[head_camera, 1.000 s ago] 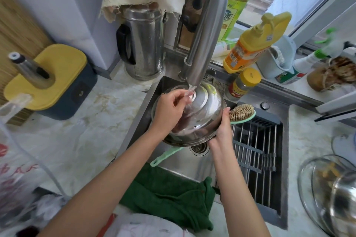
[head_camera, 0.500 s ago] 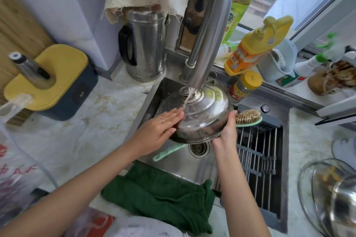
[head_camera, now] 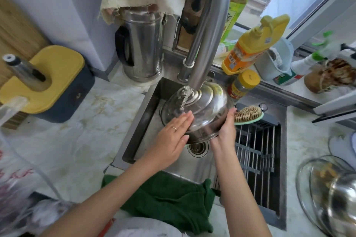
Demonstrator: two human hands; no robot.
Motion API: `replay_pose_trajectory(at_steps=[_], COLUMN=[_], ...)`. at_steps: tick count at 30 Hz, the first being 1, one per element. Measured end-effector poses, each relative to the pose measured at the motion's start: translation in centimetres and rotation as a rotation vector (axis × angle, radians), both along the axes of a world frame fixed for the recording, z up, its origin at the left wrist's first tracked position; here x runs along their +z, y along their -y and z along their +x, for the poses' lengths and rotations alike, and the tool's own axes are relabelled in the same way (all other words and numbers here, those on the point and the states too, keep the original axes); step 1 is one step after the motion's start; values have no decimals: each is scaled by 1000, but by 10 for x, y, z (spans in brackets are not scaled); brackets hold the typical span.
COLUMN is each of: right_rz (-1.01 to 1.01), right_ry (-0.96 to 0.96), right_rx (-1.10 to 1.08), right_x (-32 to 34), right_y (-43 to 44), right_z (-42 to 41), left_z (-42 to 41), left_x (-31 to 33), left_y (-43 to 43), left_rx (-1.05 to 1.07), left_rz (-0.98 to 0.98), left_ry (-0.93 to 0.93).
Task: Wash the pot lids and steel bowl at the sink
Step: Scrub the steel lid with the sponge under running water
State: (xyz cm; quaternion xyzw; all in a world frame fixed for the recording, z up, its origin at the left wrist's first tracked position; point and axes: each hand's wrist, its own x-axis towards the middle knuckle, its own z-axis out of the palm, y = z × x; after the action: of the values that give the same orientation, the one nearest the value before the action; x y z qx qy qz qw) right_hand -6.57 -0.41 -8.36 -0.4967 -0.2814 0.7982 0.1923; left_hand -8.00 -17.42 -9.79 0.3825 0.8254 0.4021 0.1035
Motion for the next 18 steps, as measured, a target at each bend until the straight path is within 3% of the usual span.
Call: replay_pose_trajectory(at_steps=[3,5,8,10,12,18], right_rz=[-20,-44,-48,-35,-23,66], right_ry=[-15,-56,-113,-112,-94,-93], right_rx=[31,39,58,82,108,137], right_x=[6,10,7,6,5,5], right_y=[4,4,5,7,9,16], right_z=[-2,-2,-1,-2,-6,-16], left_z=[-11,-13,-16,-25,-32,-40], left_x=[18,28,40,45,46,37], left_y=[-18,-25,-36,-42,-40,-28], left_rx=[121,235,656,834,837,786], left_rz=[69,161,263,160,111,179], left_ry=[-134,-99,288,582,715,875])
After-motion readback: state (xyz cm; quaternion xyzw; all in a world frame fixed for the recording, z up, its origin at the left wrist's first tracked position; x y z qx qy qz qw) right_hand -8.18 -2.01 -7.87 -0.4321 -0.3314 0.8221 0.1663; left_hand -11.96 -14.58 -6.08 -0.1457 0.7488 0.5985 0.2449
